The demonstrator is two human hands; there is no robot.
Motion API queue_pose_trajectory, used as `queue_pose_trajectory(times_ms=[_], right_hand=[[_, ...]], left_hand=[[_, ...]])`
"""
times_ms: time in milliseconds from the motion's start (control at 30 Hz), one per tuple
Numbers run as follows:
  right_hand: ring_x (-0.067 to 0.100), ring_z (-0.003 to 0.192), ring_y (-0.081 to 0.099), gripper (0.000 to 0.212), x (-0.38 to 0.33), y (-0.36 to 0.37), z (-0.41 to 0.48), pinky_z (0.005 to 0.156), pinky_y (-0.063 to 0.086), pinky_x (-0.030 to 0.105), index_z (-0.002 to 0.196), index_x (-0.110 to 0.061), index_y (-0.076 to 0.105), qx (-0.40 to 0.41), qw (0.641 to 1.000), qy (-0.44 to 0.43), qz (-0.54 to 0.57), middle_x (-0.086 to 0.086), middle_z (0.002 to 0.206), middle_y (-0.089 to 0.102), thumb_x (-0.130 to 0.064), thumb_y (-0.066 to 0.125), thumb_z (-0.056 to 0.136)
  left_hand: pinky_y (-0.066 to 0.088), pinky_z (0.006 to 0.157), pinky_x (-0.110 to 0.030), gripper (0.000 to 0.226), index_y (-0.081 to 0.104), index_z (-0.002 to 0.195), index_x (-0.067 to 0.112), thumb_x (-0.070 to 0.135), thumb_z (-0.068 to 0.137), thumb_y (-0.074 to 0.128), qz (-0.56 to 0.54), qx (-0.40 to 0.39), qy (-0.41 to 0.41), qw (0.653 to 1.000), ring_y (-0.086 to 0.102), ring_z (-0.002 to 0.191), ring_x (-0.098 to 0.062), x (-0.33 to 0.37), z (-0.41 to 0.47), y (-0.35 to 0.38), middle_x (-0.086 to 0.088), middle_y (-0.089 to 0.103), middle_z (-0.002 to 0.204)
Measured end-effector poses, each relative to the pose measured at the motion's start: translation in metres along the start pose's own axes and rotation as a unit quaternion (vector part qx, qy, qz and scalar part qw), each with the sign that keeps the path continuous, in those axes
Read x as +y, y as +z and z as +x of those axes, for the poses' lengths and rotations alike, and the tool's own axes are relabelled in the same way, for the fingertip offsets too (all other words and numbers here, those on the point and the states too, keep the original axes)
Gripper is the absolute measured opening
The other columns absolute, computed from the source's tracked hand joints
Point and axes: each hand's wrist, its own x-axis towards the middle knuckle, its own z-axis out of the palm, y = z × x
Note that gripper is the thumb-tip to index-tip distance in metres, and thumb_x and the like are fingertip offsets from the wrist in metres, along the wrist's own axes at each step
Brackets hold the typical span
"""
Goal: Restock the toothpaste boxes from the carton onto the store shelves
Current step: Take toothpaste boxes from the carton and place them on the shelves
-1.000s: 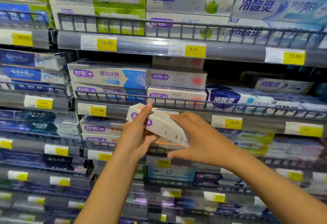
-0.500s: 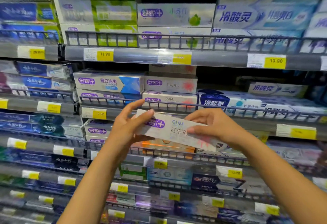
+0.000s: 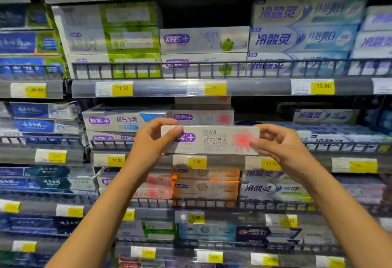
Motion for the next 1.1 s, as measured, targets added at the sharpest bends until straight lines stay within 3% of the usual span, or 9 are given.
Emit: queue_pose_trajectory(times_ms=[133, 233, 333, 400, 500, 600, 767, 900, 1100], right_hand=[[0.026, 0.098, 0.068, 0.067, 0.004, 0.0, 0.011, 0.078, 0.058, 0.029, 0.102, -0.016, 0.071, 0.078, 0.997, -0.009, 0.005, 0.015, 0.106, 0.07, -0.05, 0.087, 0.047], [0.018, 0.091, 0.07, 0.062, 0.004, 0.001, 0.013, 0.072, 0.057, 0.026, 0.089, -0.026, 0.076, 0.102, 0.995, -0.015, 0.01, 0.007, 0.098, 0.072, -0.057, 0.087, 0.037], [0.02, 0.089, 0.067, 0.029, 0.006, 0.004, 0.019, 0.069, 0.057, 0.02, 0.089, -0.025, 0.072, 0.136, 0.991, -0.013, 0.001, 0.004, 0.091, 0.07, -0.028, 0.084, 0.063], [0.02, 0.089, 0.066, 0.026, 0.009, 0.008, 0.027, 0.072, 0.056, 0.02, 0.096, -0.019, 0.068, 0.154, 0.988, -0.01, -0.026, 0.006, 0.094, 0.068, -0.009, 0.076, 0.073], [0.017, 0.084, 0.064, 0.025, 0.012, 0.019, 0.036, 0.074, 0.055, 0.018, 0.096, -0.017, 0.066, 0.153, 0.987, -0.004, -0.045, 0.006, 0.092, 0.067, -0.003, 0.073, 0.077], [0.013, 0.082, 0.063, 0.025, 0.017, 0.025, 0.045, 0.075, 0.053, 0.014, 0.092, -0.024, 0.065, 0.151, 0.986, -0.013, -0.062, -0.001, 0.089, 0.066, -0.004, 0.072, 0.078], [0.015, 0.097, 0.064, 0.039, 0.02, 0.026, 0.054, 0.085, 0.052, 0.017, 0.118, -0.012, 0.061, 0.124, 0.98, -0.022, -0.151, 0.004, 0.104, 0.068, -0.007, 0.071, 0.08], [0.018, 0.101, 0.063, 0.047, 0.022, 0.026, 0.06, 0.089, 0.051, 0.024, 0.125, -0.007, 0.057, 0.125, 0.973, -0.015, -0.192, 0.005, 0.107, 0.066, -0.011, 0.072, 0.08], [0.003, 0.089, 0.058, 0.047, 0.019, 0.029, 0.068, 0.076, 0.048, 0.006, 0.125, -0.009, 0.055, 0.118, 0.969, -0.012, -0.215, 0.001, 0.104, 0.063, -0.013, 0.071, 0.082]], left_hand=[[0.049, 0.08, -0.016, 0.032, 0.061, 0.103, 0.034, 0.05, 0.074, 0.064, 0.224, -0.058, 0.14, 0.963, 0.06, 0.096, 0.0, 0.007, 0.03, -0.007, 0.014, 0.065, 0.103], [0.037, 0.088, -0.021, 0.044, 0.06, 0.119, 0.024, 0.048, 0.083, 0.063, 0.409, -0.094, 0.274, 0.865, 0.051, 0.109, -0.01, 0.008, 0.055, -0.014, 0.006, 0.058, 0.119], [0.041, 0.093, -0.037, 0.046, 0.059, 0.121, 0.018, 0.047, 0.085, 0.062, 0.508, -0.124, 0.352, 0.776, 0.052, 0.112, -0.022, 0.007, 0.076, -0.015, -0.002, 0.059, 0.123], [0.042, 0.091, -0.041, 0.045, 0.059, 0.12, 0.017, 0.043, 0.084, 0.064, 0.539, -0.142, 0.364, 0.746, 0.054, 0.11, -0.024, 0.004, 0.087, -0.016, -0.003, 0.061, 0.12], [0.04, 0.09, -0.04, 0.044, 0.059, 0.121, 0.018, 0.041, 0.083, 0.064, 0.574, -0.164, 0.372, 0.711, 0.055, 0.11, -0.026, -0.003, 0.098, -0.019, -0.002, 0.063, 0.118], [0.041, 0.089, -0.039, 0.048, 0.055, 0.126, 0.017, 0.04, 0.085, 0.062, 0.588, -0.174, 0.355, 0.706, 0.054, 0.109, -0.026, -0.009, 0.103, -0.024, -0.003, 0.061, 0.121], [0.042, 0.09, -0.039, 0.049, 0.053, 0.128, 0.017, 0.038, 0.085, 0.063, 0.58, -0.186, 0.336, 0.718, 0.053, 0.109, -0.026, -0.011, 0.107, -0.031, -0.005, 0.058, 0.122], [0.042, 0.09, -0.039, 0.049, 0.054, 0.128, 0.018, 0.039, 0.084, 0.064, 0.589, -0.18, 0.341, 0.71, 0.053, 0.109, -0.025, -0.013, 0.109, -0.035, -0.005, 0.058, 0.121], [0.04, 0.09, -0.041, 0.048, 0.057, 0.125, 0.019, 0.036, 0.082, 0.068, 0.591, -0.169, 0.352, 0.706, 0.052, 0.11, -0.027, -0.015, 0.11, -0.04, -0.005, 0.06, 0.118]])
